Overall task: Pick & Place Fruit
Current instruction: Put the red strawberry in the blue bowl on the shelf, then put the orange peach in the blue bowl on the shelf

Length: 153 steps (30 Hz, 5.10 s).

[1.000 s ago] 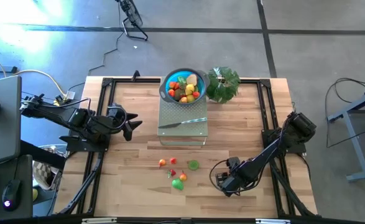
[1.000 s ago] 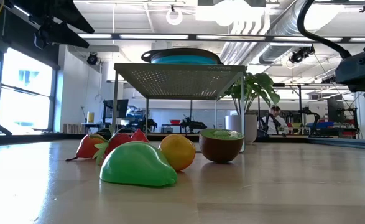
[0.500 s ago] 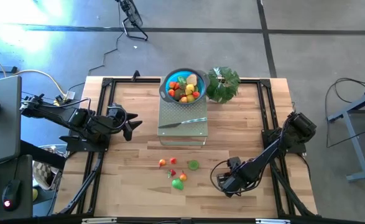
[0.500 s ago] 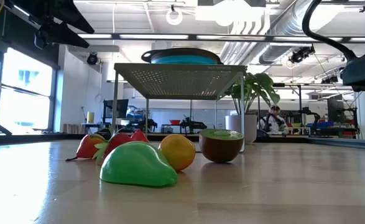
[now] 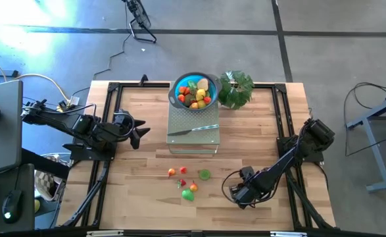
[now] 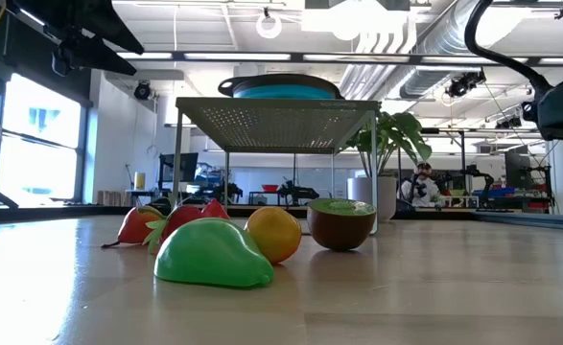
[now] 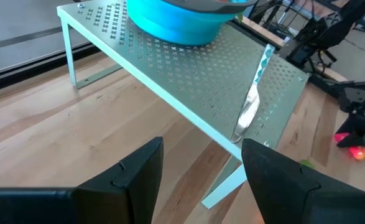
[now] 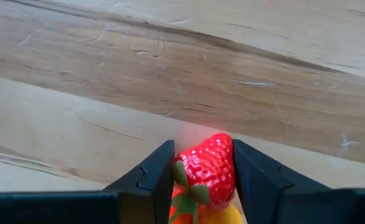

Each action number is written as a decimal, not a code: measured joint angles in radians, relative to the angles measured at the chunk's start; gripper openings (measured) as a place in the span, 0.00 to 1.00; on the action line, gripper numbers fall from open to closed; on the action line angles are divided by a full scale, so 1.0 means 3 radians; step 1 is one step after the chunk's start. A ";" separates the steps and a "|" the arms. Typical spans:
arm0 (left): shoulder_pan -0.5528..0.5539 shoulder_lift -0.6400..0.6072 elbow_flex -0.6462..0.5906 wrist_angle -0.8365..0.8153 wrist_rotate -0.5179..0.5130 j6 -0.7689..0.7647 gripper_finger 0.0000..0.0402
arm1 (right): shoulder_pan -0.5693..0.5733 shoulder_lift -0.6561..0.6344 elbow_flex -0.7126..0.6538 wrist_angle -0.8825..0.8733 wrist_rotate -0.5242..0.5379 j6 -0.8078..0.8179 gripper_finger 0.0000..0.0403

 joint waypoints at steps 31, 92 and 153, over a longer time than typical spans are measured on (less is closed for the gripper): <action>0.0001 0.0000 0.0001 -0.0114 0.0000 0.0000 0.53 | -0.0374 -0.0565 -0.0004 0.0104 0.0303 -0.1080 0.33; 0.0001 0.0000 0.0001 -0.0106 -0.0729 0.0003 0.53 | -0.2865 -0.0827 0.0602 0.3222 0.1215 -0.4899 0.32; 0.0001 0.0000 0.0001 -0.0125 -0.0984 0.0038 0.53 | -0.3123 -0.0547 0.1142 0.1815 0.0568 -0.5795 0.59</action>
